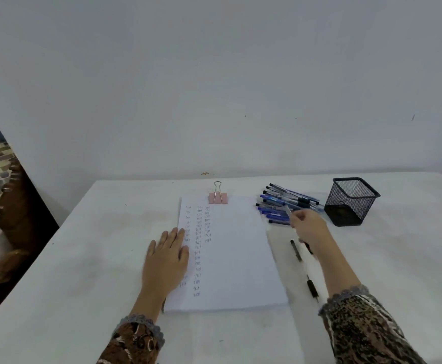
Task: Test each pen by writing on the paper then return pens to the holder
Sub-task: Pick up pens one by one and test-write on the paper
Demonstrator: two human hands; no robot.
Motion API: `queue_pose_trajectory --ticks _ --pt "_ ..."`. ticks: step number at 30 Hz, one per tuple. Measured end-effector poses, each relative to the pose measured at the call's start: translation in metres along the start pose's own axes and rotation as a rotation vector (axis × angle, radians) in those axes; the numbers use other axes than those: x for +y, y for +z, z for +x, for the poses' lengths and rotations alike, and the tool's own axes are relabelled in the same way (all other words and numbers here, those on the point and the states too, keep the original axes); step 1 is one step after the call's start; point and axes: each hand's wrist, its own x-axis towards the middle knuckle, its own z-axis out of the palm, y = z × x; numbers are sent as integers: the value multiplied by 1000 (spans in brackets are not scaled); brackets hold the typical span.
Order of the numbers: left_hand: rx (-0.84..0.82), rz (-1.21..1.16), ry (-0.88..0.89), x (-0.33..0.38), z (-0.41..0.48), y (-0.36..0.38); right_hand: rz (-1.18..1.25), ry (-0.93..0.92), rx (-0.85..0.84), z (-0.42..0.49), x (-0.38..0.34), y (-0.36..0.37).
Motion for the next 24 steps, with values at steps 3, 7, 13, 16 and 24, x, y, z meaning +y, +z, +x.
queue_pose_trajectory --ticks 3,7,13,16,24 --pt "7 -21 -9 1 1 0 -235 45 -54 -9 18 -17" --pt "16 -39 -14 1 0 1 -335 107 -150 -21 37 -24" --pt "16 -26 -17 1 0 1 -291 22 -248 -19 45 -31" --pt "17 -31 -24 1 0 1 -305 8 -346 -18 40 -37" --pt "17 -37 -27 2 0 1 -449 -95 -181 5 44 -30"
